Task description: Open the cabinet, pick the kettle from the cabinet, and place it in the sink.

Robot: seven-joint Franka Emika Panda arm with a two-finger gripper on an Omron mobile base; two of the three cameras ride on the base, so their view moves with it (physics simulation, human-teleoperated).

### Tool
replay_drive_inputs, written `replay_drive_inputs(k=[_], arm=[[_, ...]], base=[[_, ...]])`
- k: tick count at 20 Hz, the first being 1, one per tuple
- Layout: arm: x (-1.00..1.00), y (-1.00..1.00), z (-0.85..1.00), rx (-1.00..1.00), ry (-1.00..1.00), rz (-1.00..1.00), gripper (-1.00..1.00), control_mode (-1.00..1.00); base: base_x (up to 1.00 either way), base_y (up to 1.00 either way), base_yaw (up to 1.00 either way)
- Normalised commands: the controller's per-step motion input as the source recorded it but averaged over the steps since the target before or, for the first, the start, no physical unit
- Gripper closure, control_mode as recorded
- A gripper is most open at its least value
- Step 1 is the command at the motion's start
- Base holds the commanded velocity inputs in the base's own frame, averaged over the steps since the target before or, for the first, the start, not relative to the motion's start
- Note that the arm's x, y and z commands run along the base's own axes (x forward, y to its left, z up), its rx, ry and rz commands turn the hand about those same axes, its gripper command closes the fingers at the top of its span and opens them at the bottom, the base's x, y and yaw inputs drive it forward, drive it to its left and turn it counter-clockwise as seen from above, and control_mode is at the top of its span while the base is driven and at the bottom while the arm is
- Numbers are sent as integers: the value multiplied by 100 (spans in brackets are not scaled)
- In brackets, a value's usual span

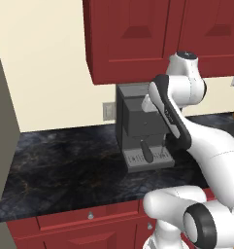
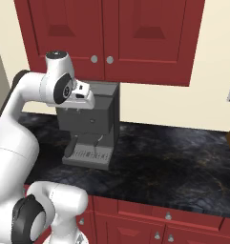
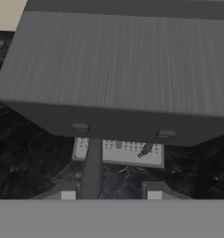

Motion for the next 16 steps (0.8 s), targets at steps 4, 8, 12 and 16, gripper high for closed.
replay_drive_inputs(k=[4, 8, 12, 16], arm=[[-9, 0, 0, 0, -5, 0, -100, -100], [-27, -3, 0, 0, -24, -1, -100, -100], [-25, -1, 2, 0, -36, 0, -100, -100], [-17, -2, 9, 0, -36, -4, -100, -100]], base=[[0, 0, 0], [0, 0, 0], [0, 0, 0], [0, 0, 0]])
